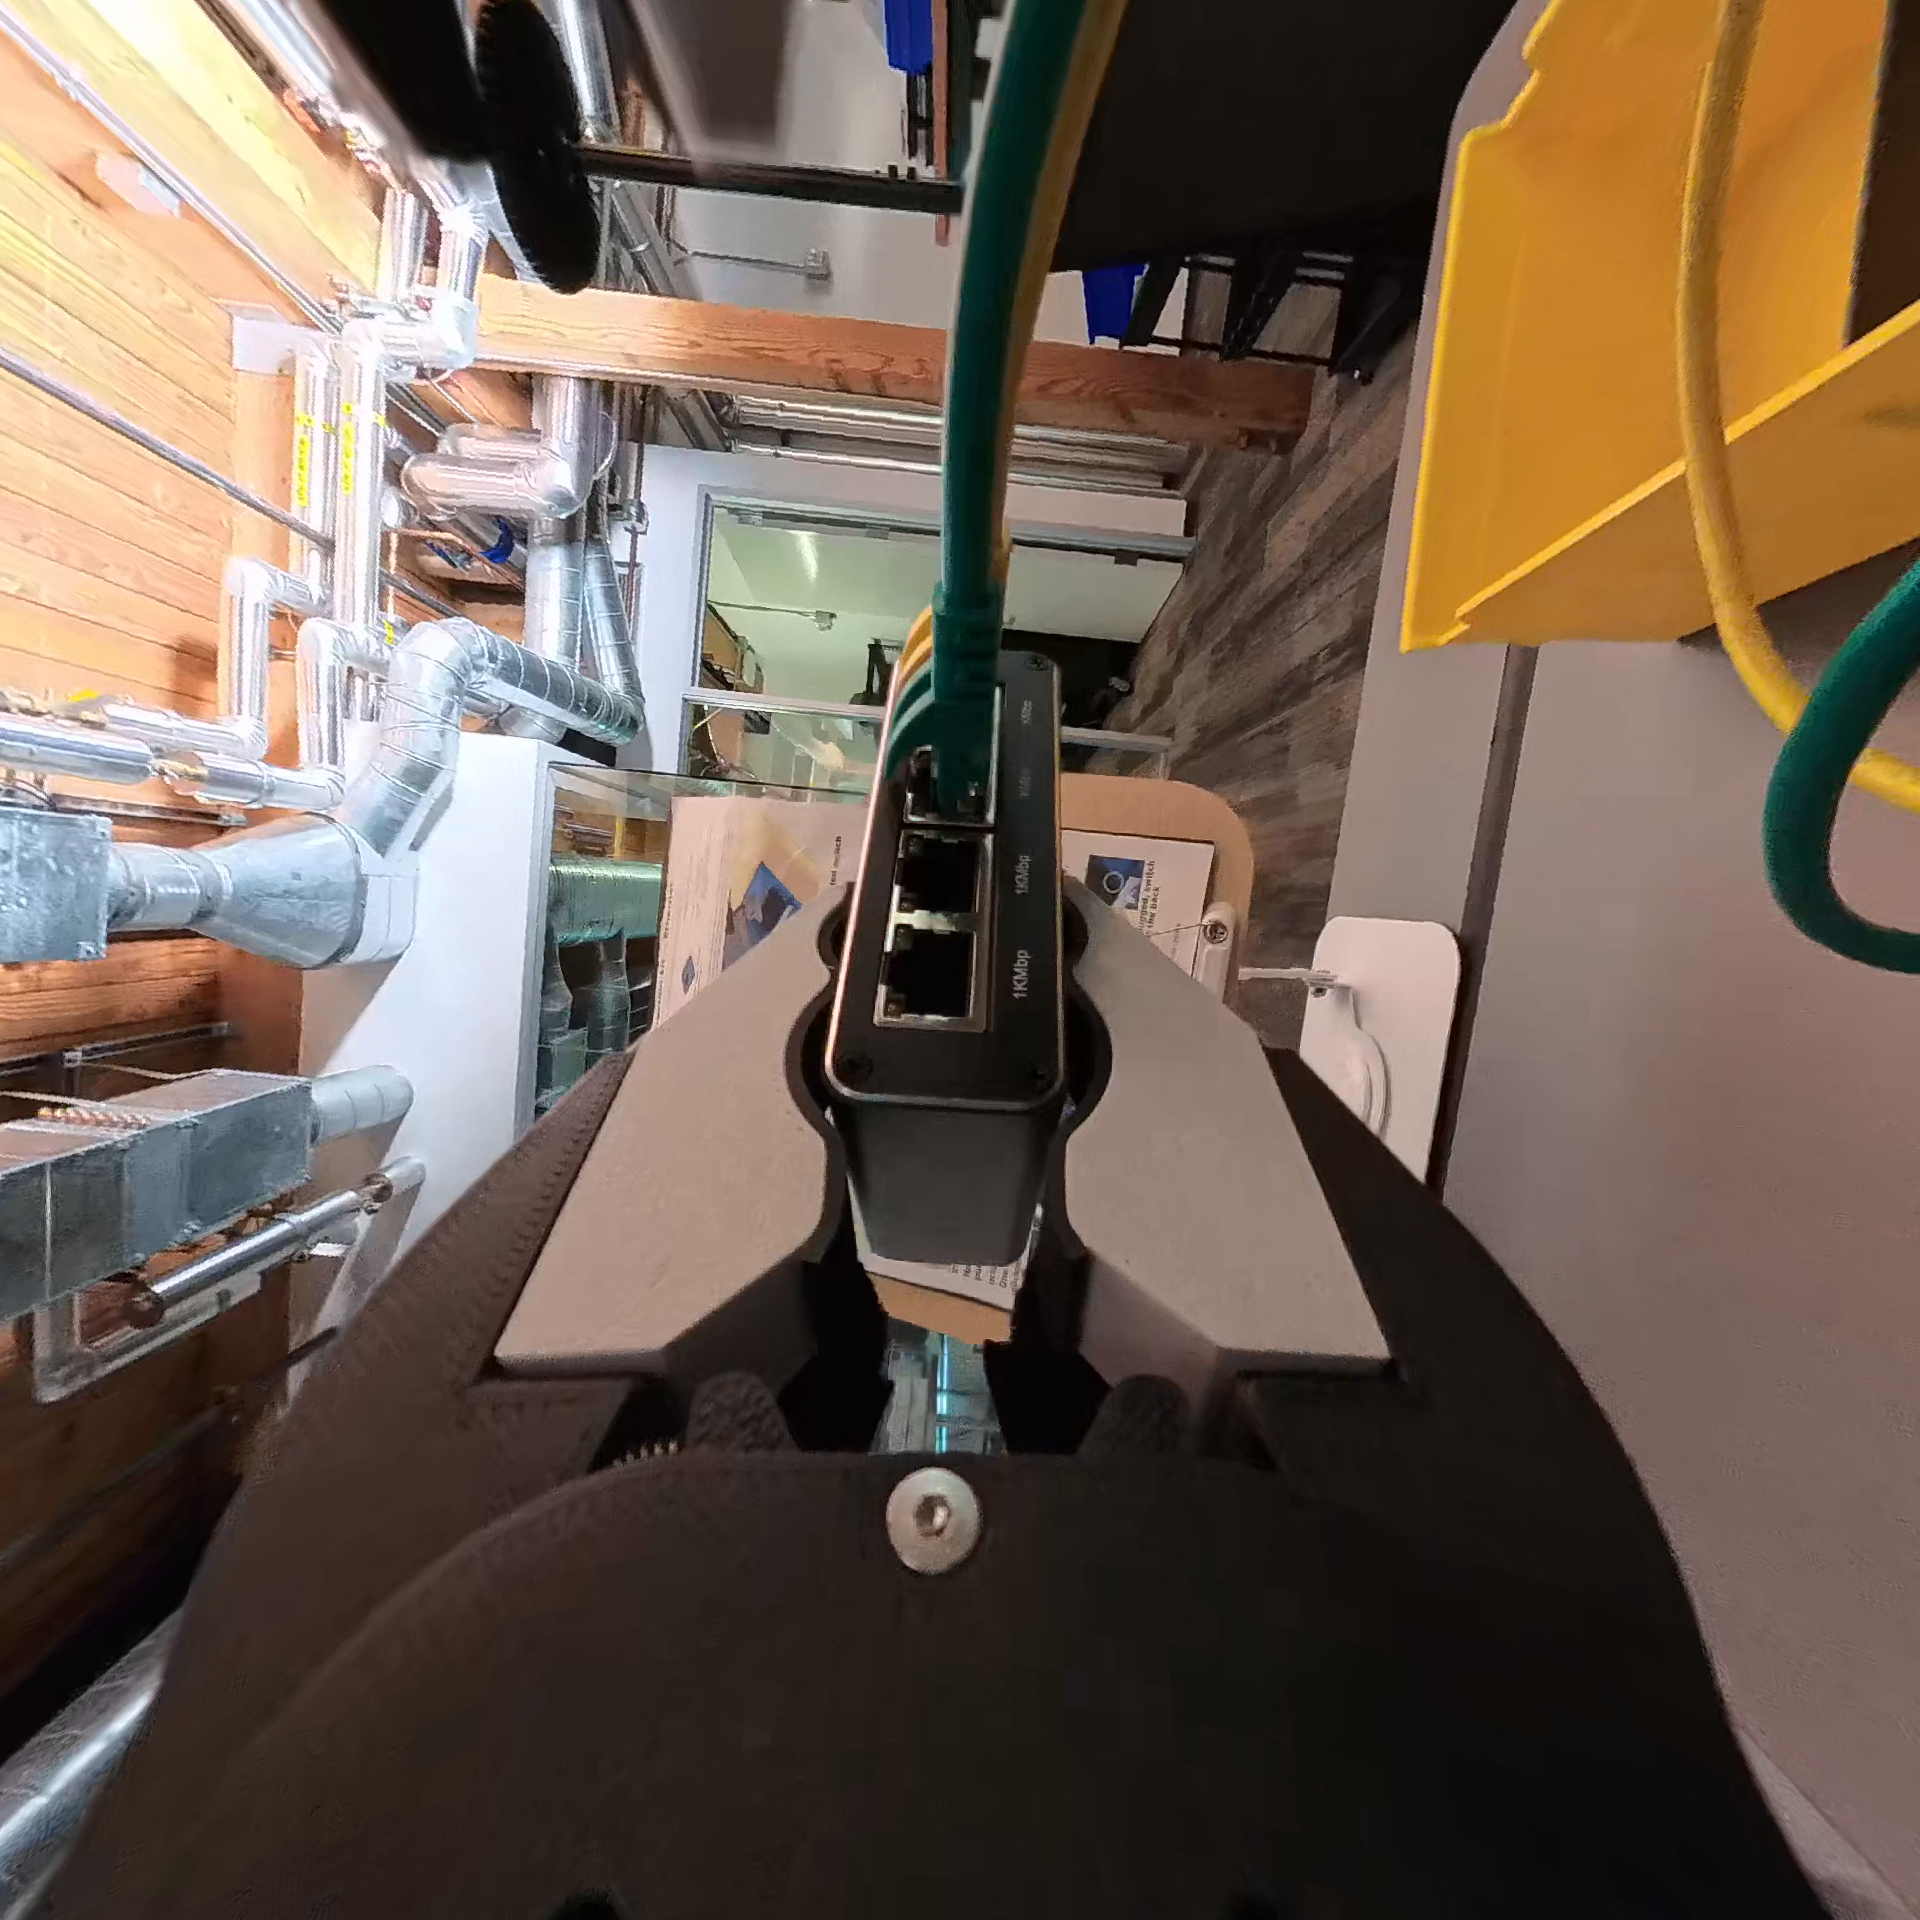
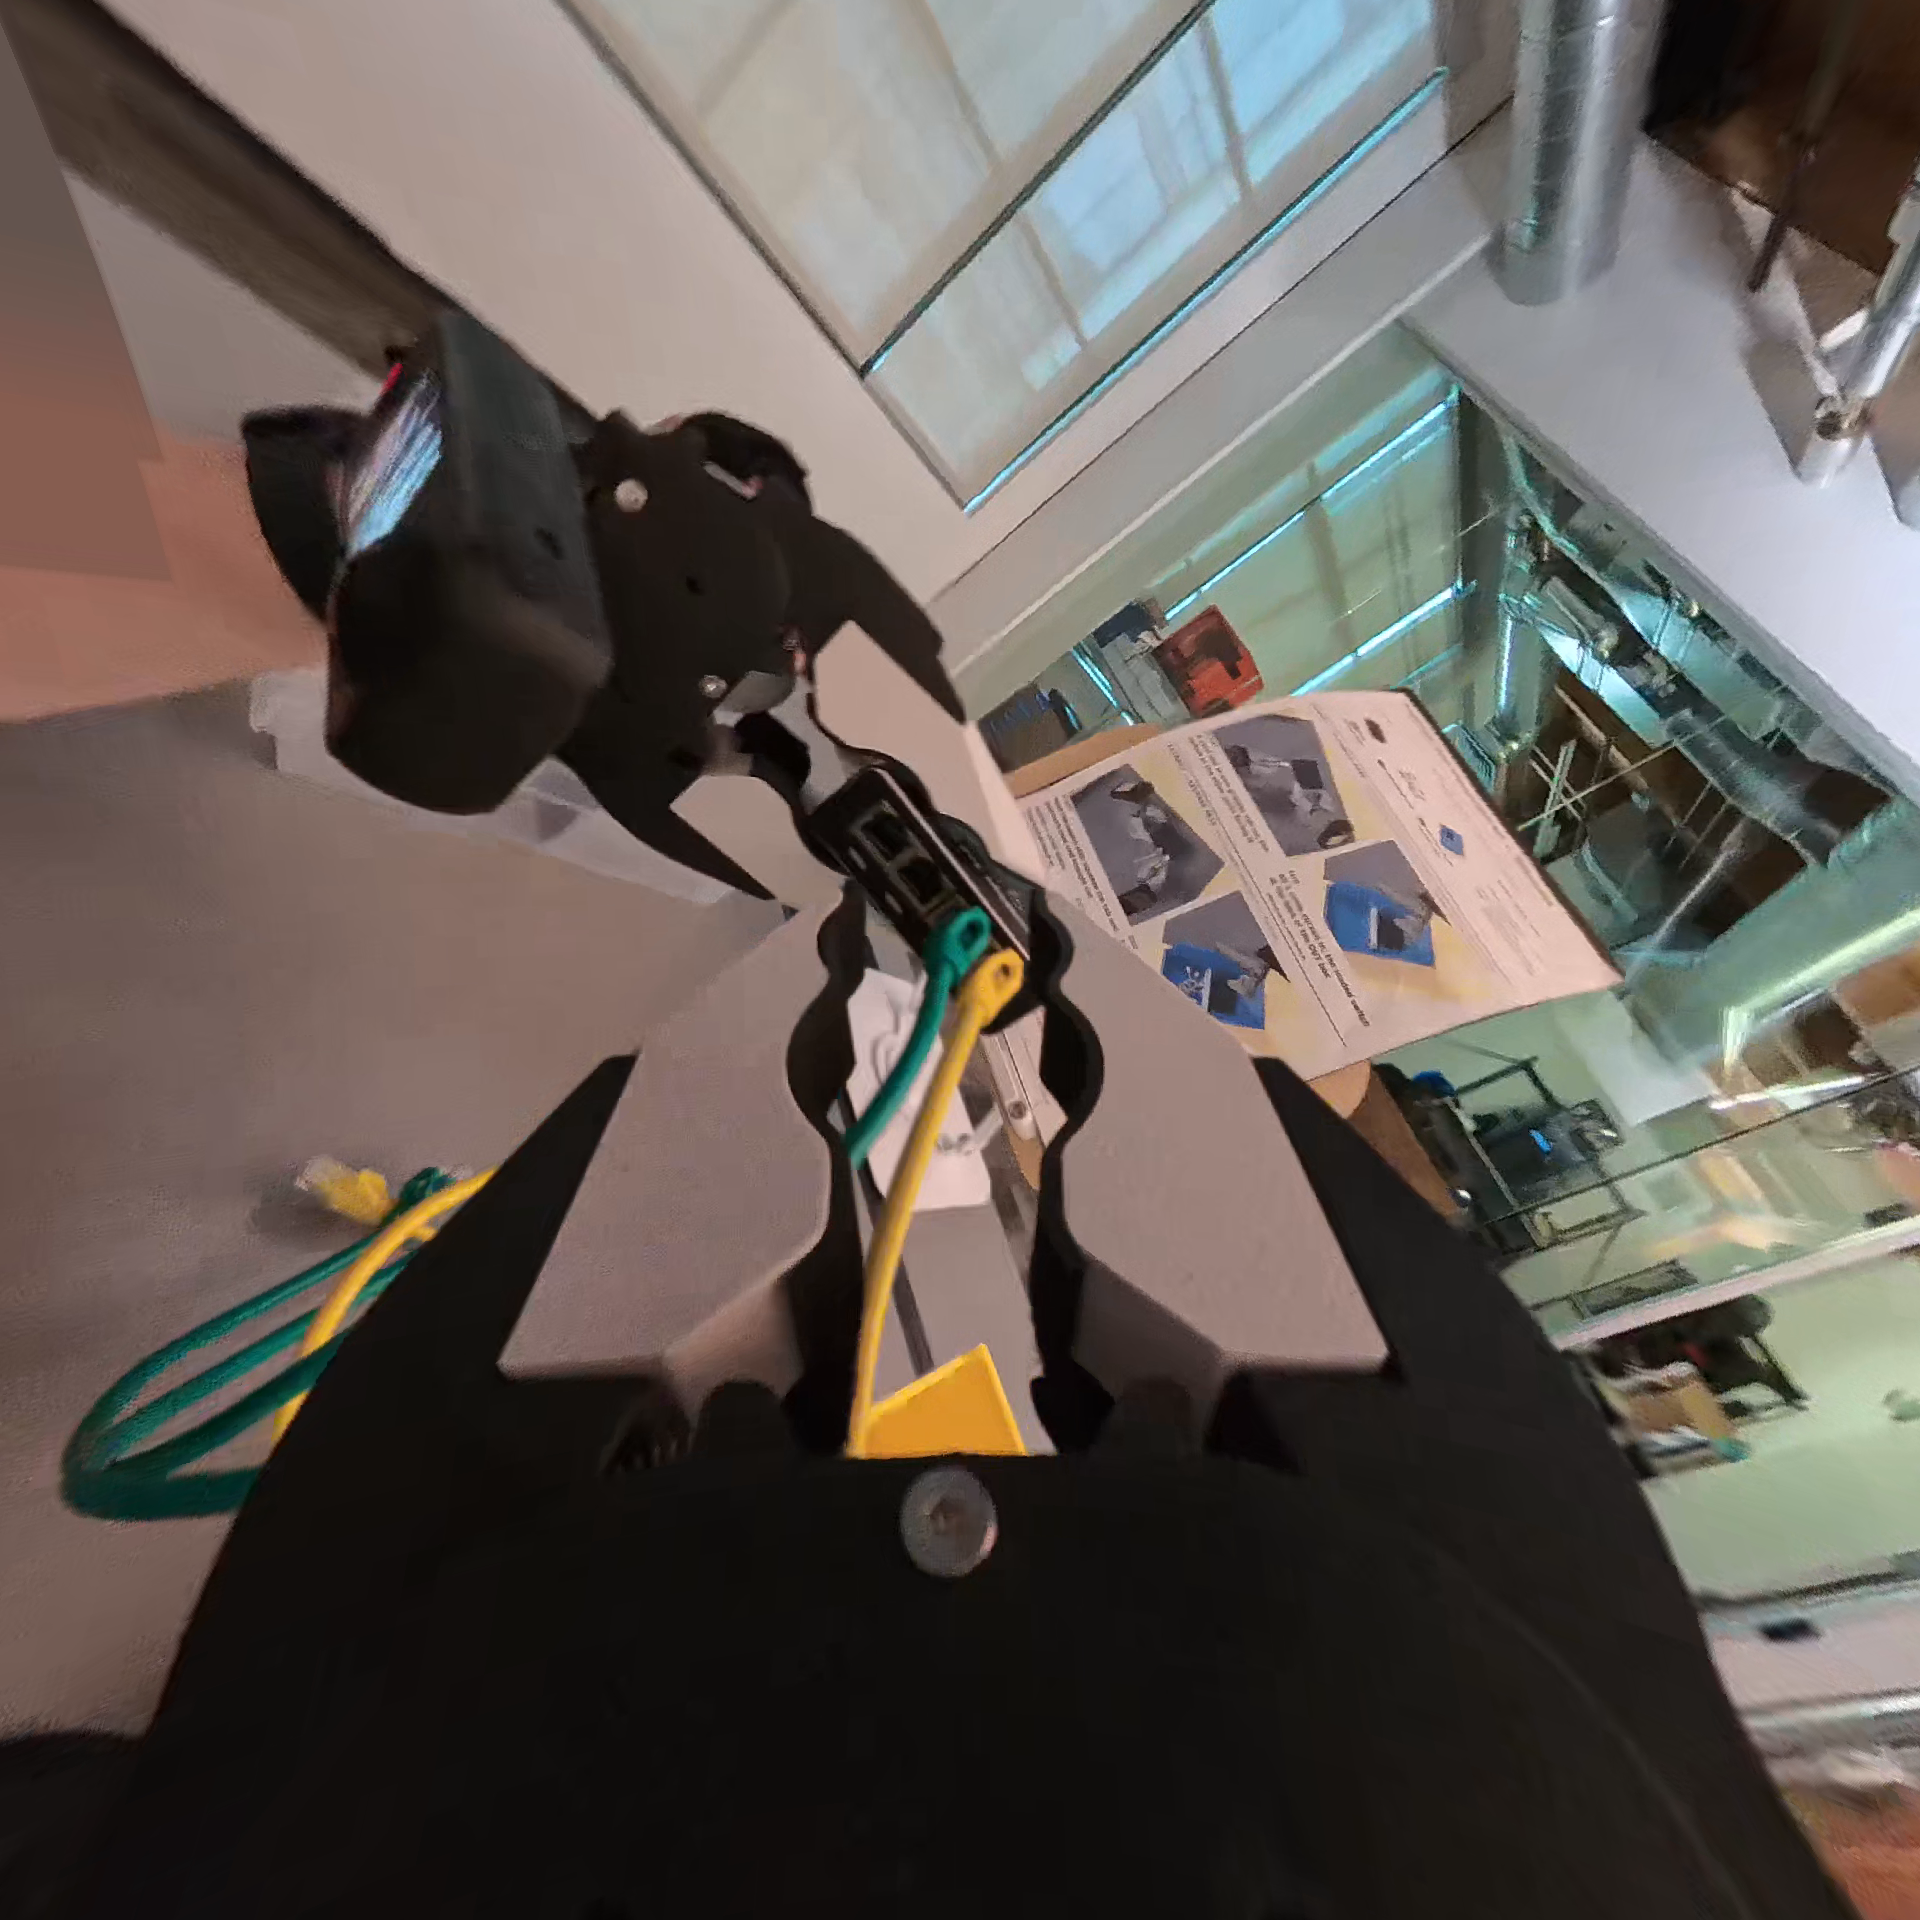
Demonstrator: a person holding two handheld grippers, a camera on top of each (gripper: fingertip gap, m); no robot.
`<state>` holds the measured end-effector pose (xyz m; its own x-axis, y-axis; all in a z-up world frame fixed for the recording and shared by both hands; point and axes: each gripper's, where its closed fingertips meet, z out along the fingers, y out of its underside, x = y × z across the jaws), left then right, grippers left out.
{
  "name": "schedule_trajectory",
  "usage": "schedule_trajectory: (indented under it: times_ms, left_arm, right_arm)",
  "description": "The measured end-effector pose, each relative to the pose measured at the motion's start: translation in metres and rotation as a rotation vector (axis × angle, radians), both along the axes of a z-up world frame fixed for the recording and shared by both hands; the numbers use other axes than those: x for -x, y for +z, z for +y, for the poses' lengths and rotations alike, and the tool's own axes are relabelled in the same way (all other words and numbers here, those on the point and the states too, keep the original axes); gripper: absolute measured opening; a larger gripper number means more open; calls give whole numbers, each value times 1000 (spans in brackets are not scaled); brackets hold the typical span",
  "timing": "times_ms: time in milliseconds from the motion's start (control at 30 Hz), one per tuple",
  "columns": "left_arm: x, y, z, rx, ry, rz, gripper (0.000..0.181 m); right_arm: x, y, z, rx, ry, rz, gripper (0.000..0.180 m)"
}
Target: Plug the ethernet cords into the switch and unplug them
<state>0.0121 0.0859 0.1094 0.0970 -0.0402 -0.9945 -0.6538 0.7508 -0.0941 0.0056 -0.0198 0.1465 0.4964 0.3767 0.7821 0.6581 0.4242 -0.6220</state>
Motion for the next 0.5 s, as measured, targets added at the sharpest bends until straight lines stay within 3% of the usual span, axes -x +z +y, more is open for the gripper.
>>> schedule_trajectory:
  times_ms: [233, 500]
  left_arm:
    - [-6, -16, 8, -50, 69, 102, 34]
    - [-13, -27, 11, -57, 69, 141, 34]
  right_arm:
    - [-6, -41, 42, 10, -201, -231, 30]
    - [-2, -43, 36, 158, -117, -94, 30]
